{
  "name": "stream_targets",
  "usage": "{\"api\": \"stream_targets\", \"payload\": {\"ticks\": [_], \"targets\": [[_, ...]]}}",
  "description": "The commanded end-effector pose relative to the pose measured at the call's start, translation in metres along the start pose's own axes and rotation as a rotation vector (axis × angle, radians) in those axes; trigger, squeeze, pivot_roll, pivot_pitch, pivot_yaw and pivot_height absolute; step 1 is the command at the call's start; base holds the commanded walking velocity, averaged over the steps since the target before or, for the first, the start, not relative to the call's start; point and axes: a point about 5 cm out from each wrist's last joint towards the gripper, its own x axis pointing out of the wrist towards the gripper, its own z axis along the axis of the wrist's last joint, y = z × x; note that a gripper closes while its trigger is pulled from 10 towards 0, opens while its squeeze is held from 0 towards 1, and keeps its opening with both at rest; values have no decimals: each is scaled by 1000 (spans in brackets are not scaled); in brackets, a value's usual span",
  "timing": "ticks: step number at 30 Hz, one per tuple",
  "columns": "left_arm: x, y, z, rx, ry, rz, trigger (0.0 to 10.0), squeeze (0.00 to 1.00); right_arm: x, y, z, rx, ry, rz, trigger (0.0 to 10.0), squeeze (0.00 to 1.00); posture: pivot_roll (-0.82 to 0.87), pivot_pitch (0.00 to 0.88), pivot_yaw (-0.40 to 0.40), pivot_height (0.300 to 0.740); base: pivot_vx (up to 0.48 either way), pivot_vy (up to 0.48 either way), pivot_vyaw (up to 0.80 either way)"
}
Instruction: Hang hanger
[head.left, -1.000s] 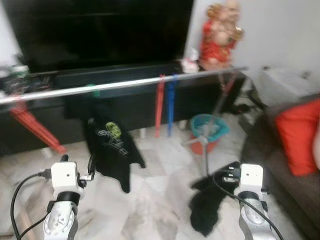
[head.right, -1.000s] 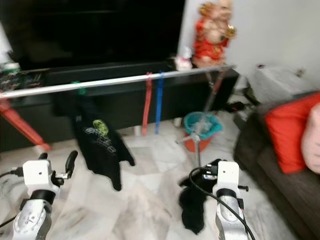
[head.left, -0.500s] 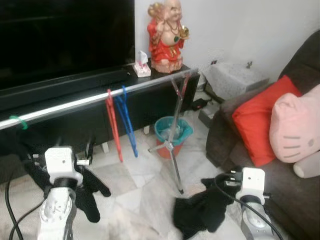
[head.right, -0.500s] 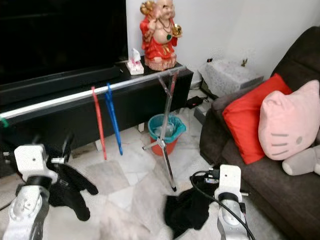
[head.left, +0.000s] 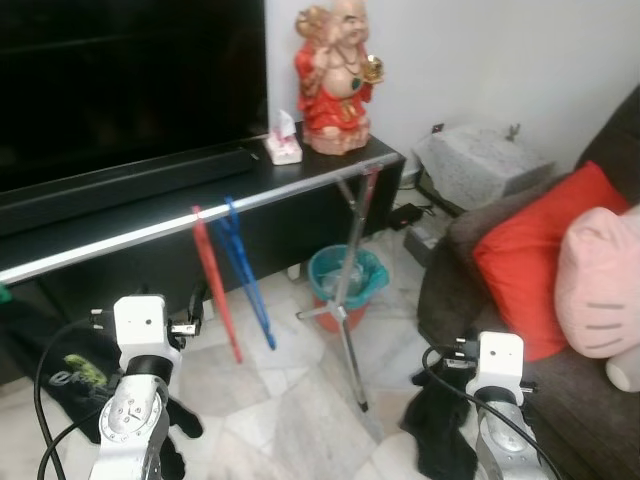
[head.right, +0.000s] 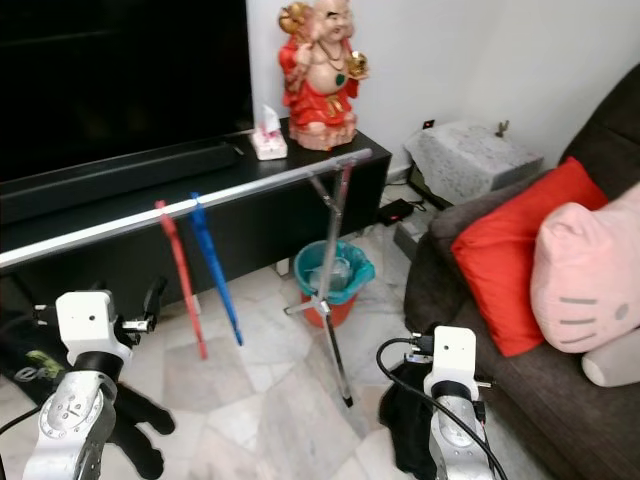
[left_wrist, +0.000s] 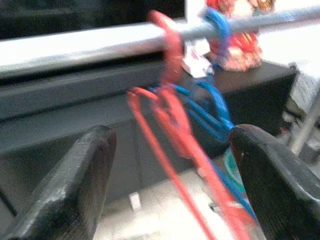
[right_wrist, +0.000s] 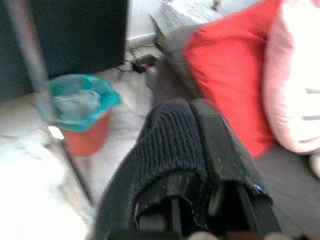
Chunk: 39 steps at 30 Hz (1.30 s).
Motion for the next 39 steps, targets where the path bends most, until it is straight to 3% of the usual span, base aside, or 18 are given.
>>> {"api": "stream_targets", "payload": {"ticks": [1, 15, 25, 27, 30, 39], "targets": [[1, 0, -2, 20, 22, -1, 10000, 0, 5, -1, 10, 12, -39, -5, 10000, 0, 73, 0, -76, 740, 0, 0, 0], [8, -7, -4, -27, 109, 38, 10000, 0, 4, 2, 8, 11, -28, 6, 10000, 0, 69, 0, -73, 740, 0, 0, 0], [33, -26, 0, -57, 175, 35, 10000, 0, 6, 5, 10, 18, -28, 11, 10000, 0, 61, 0, -74, 740, 0, 0, 0], [40, -34, -3, -19, 208, 3, 10000, 0, 6, 4, 10, 20, -28, 10, 10000, 0, 60, 0, -79, 740, 0, 0, 0], [48, -34, -9, 15, 283, 64, 10000, 0, 7, 4, 11, 17, -28, 14, 10000, 0, 52, 0, -83, 740, 0, 0, 0], [67, -41, -2, 71, 301, 152, 10000, 0, 8, 1, 13, 15, -35, 10, 10000, 0, 41, 0, -87, 740, 0, 0, 0]]}}
